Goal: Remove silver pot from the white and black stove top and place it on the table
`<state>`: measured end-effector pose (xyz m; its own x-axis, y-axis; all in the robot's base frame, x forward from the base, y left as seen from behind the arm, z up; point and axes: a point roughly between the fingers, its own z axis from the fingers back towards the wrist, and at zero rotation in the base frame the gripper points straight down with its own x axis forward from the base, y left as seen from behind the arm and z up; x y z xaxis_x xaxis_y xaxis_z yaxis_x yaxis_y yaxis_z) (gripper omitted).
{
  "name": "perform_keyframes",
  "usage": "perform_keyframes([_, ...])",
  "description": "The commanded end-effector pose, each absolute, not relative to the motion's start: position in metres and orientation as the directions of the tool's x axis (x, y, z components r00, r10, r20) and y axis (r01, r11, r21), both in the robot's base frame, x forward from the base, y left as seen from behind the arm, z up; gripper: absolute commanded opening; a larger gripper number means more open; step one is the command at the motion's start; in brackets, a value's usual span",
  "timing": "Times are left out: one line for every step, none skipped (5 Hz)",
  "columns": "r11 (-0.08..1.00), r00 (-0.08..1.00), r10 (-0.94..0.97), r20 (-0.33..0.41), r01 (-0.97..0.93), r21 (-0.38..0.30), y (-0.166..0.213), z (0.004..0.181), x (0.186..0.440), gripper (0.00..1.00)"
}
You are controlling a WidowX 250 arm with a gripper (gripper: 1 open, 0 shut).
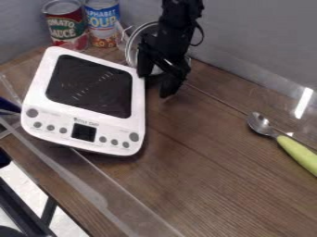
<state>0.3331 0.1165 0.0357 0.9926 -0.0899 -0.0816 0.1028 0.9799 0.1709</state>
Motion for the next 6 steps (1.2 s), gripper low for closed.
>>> perform_keyframes([0.978, 0.997, -0.066, -0.048, 0.074, 0.195, 0.1302, 0.0491, 0.3383, 1.0])
perform_keyframes([0.977, 0.997, -0.066, -0.048, 0.074, 0.198, 0.1318, 0.0502, 0.3393, 1.0])
perform_keyframes([0.976, 0.997, -0.067, -0.049, 0.076, 0.202, 0.1333, 0.0509, 0.3404, 1.0])
perform_keyframes([0.976, 0.996, -0.069, -0.05, 0.078, 0.205, 0.1348, 0.0511, 0.3413, 1.0])
perform_keyframes([0.974, 0.996, -0.072, -0.051, 0.081, 0.21, 0.1361, 0.051, 0.3416, 1.0])
perform_keyframes([0.973, 0.996, -0.076, -0.052, 0.085, 0.215, 0.137, 0.051, 0.3412, 1.0])
